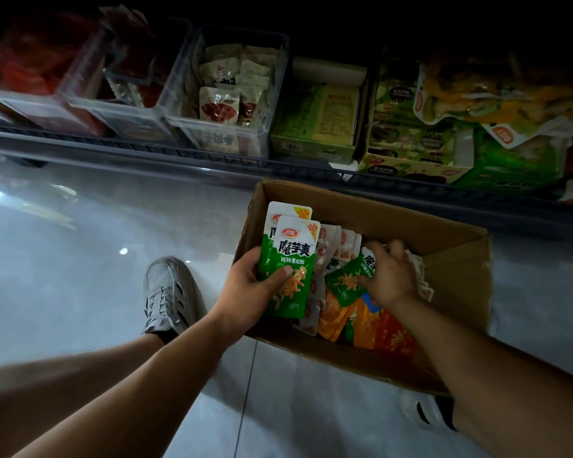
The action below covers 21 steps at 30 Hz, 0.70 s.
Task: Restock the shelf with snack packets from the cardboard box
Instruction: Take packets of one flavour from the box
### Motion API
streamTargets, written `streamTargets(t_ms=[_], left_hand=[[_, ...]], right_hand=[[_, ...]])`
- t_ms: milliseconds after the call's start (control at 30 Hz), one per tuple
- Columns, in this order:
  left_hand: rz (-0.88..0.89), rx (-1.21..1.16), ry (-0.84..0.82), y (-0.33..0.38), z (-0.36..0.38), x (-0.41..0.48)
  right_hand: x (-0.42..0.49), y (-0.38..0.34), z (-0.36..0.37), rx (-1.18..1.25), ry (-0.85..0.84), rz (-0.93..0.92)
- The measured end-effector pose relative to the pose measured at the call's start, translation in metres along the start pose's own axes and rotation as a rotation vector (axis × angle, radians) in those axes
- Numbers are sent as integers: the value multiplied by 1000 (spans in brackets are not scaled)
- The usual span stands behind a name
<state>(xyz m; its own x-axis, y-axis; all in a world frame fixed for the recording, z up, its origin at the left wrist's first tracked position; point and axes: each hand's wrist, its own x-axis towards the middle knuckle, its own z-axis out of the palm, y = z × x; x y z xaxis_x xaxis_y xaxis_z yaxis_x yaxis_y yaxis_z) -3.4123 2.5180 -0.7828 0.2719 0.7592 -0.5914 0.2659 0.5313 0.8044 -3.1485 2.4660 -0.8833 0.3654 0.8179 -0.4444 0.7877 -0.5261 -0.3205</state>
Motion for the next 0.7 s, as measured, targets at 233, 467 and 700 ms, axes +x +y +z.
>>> streamTargets(t_ms=[233,467,700], left_hand=[[7,-2,12,2,1,-1],[4,-17,0,12,1,-10],[41,5,-80,25,2,-23]], right_hand=[[-8,0,-23,357,-39,11],[-27,-13,-96,314,-107,-119],[-56,-64,-166,553,-154,-152]])
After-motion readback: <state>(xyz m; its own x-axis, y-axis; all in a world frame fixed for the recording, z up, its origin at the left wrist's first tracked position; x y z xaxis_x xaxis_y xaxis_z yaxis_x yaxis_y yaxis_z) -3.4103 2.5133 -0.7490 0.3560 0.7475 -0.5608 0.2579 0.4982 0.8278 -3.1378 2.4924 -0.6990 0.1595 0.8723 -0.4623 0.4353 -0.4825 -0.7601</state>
